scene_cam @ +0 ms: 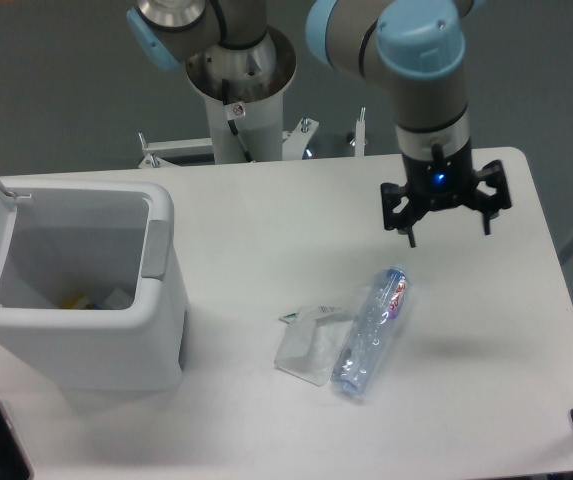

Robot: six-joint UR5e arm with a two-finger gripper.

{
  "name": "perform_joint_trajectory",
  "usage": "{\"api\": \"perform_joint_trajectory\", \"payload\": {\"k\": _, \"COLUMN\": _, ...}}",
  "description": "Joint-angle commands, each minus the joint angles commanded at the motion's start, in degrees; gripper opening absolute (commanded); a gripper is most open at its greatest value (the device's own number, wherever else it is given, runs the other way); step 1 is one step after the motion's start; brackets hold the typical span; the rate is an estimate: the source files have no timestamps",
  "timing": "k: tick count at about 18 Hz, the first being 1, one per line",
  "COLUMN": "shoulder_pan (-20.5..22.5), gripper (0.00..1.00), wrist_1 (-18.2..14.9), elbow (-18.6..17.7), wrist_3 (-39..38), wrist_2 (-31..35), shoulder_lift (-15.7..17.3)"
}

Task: Place the trash in the trash can
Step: 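Move the gripper over the clear plastic wrapper and lower toward it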

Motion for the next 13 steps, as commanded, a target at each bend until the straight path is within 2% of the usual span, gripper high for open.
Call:
{"api": "perform_joint_trajectory", "payload": {"k": 3, "shoulder_pan": -1.41, "gripper": 1.0, "wrist_1": 0.26, "elbow": 0.08, "wrist_3": 0.35, "wrist_2": 0.0, "shoulder_lift": -3.6}}
{"api": "perform_joint_trajectory", "payload": {"k": 8, "shoulder_pan": -6.33, "gripper": 1.0, "wrist_1": 4.04, "elbow": 0.7, "wrist_3": 0.7, "wrist_2": -0.53, "shoulder_lift": -8.88}}
{"api": "perform_joint_trajectory", "payload": {"k": 13, "shoulder_pan": -8.8, "gripper": 1.0, "wrist_1": 4.31, "elbow": 1.23, "wrist_3": 9.22, "wrist_2": -1.49, "shoulder_lift": -12.39}}
